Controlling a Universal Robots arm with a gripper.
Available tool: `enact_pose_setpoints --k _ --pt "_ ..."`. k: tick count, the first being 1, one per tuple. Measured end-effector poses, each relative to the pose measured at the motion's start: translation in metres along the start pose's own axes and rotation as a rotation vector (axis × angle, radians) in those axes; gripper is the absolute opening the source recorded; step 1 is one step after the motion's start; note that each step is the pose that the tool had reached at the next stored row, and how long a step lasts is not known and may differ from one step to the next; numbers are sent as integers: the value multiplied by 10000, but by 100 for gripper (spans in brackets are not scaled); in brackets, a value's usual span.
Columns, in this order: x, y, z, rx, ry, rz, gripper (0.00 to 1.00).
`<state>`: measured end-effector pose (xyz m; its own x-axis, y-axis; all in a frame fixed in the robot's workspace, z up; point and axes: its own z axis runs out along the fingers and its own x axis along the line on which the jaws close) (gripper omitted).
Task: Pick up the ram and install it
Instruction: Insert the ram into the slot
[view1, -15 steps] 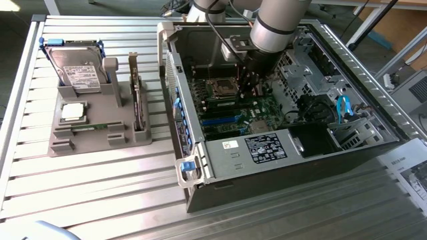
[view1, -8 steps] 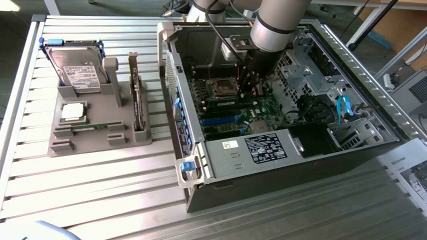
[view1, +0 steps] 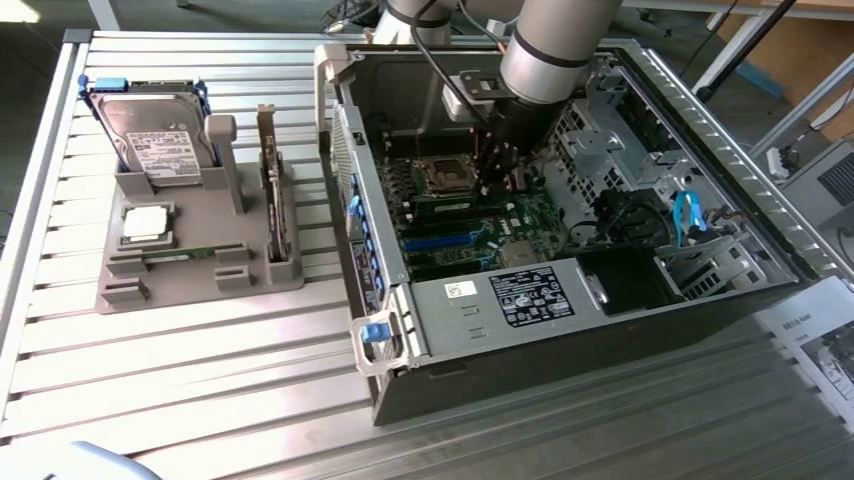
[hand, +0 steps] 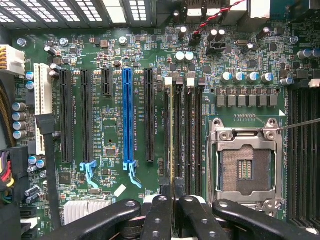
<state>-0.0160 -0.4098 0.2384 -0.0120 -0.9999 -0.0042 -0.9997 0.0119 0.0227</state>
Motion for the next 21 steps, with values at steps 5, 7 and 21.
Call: enact_pose_setpoints --k 5,7,21 --pt "0 0 9 0 0 0 12" --pt "0 0 14 0 -1 0 12" --pt "0 0 12 1 -2 1 12"
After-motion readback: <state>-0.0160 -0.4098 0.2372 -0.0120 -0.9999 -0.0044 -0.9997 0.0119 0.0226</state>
